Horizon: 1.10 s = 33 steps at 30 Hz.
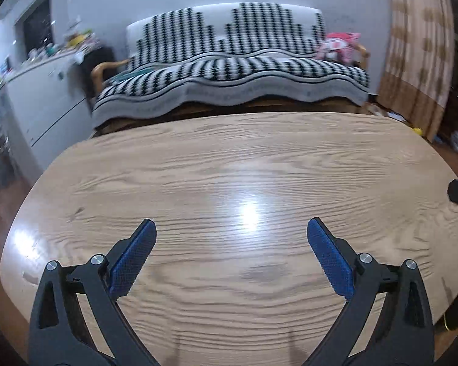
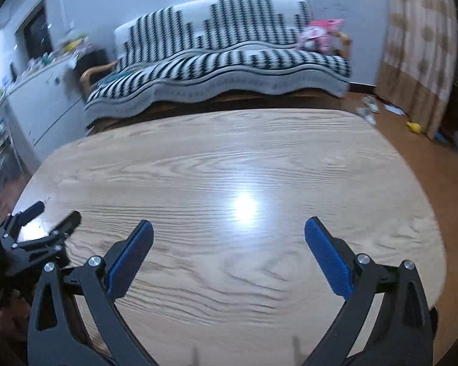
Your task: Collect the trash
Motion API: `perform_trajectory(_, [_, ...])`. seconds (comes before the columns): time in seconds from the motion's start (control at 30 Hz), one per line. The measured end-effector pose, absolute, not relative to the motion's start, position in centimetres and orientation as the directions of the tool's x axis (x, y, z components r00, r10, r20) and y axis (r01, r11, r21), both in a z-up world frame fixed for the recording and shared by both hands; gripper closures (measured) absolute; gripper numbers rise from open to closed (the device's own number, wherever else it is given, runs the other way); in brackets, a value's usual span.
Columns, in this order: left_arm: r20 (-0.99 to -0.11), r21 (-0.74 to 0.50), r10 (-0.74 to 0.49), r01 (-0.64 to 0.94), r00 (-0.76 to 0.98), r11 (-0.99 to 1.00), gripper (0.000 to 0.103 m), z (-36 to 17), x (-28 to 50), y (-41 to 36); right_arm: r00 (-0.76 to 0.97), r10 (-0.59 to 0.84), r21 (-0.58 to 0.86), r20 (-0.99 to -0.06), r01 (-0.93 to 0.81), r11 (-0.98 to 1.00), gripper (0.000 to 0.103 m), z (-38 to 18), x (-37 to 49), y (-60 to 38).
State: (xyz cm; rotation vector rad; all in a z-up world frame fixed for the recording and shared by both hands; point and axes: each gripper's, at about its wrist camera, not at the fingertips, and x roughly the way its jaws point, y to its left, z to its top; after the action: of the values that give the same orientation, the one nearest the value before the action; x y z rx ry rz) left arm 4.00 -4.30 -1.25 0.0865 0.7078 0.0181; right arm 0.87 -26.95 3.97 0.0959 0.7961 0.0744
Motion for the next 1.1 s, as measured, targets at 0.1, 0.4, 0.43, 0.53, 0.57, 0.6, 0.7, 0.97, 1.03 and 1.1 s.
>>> perform_trajectory(0.1, [-0.655, 0.072, 0.059, -0.016, 0.753, 0.997, 0.007, -1.5, 4.4, -1.2, 0.674, 0.113, 0.110, -0.730, -0.048, 0.993, 0.007, 2.7, 2.8, -24.2])
perform_trajectory(0.4, [-0.668, 0.037, 0.029, -0.006, 0.743, 0.999, 0.007, -2.1, 5.8, 1.3, 0.648, 0.085, 0.113, -0.757, 0.001, 0.994, 0.007, 0.4, 5.5, -23.0])
perform_trajectory(0.43, [-0.669, 0.035, 0.025, -0.001, 0.743, 0.999, 0.007, -2.1, 5.8, 1.2, 0.649, 0.085, 0.115, -0.756, 0.004, 0.993, 0.007, 0.4, 5.5, -23.3])
perform_trajectory(0.53, [-0.671, 0.019, 0.007, 0.008, 0.741, 1.000, 0.007, -2.0, 5.7, 1.1, 0.651, 0.080, 0.121, -0.755, 0.018, 0.992, 0.007, 0.4, 5.5, -23.8])
perform_trajectory(0.57, [-0.673, 0.018, 0.004, 0.011, 0.740, 1.000, 0.007, -2.0, 5.7, 0.9, 0.649, 0.082, 0.124, -0.757, 0.020, 0.992, 0.007, 0.2, 5.6, -23.6])
perform_trajectory(0.6, [-0.672, 0.018, 0.004, 0.010, 0.740, 1.000, 0.007, -2.0, 5.7, 0.9, 0.647, 0.083, 0.127, -0.758, 0.021, 0.992, 0.007, 0.2, 5.7, -23.7])
perform_trajectory(0.7, [-0.671, 0.015, 0.001, 0.012, 0.741, 1.000, 0.007, -2.0, 5.7, 0.8, 0.644, 0.086, 0.127, -0.760, 0.017, 0.992, 0.007, 0.1, 5.8, -23.6])
perform_trajectory(0.97, [-0.674, 0.009, 0.000, 0.009, 0.739, 1.000, 0.007, -2.0, 5.6, 0.7, 0.639, 0.085, 0.120, -0.764, 0.011, 0.993, 0.007, 0.0, 5.5, -23.5])
perform_trajectory(1.03, [-0.676, 0.003, -0.002, 0.006, 0.736, 1.000, 0.007, -2.0, 5.5, 0.5, 0.640, 0.095, 0.132, -0.763, 0.011, 0.991, 0.007, 0.0, 5.4, -23.7])
perform_trajectory(1.1, [-0.677, 0.005, 0.000, 0.005, 0.736, 1.000, 0.007, -2.0, 5.5, 0.4, 0.641, 0.097, 0.138, -0.761, 0.014, 0.990, 0.007, 0.1, 5.4, -23.9])
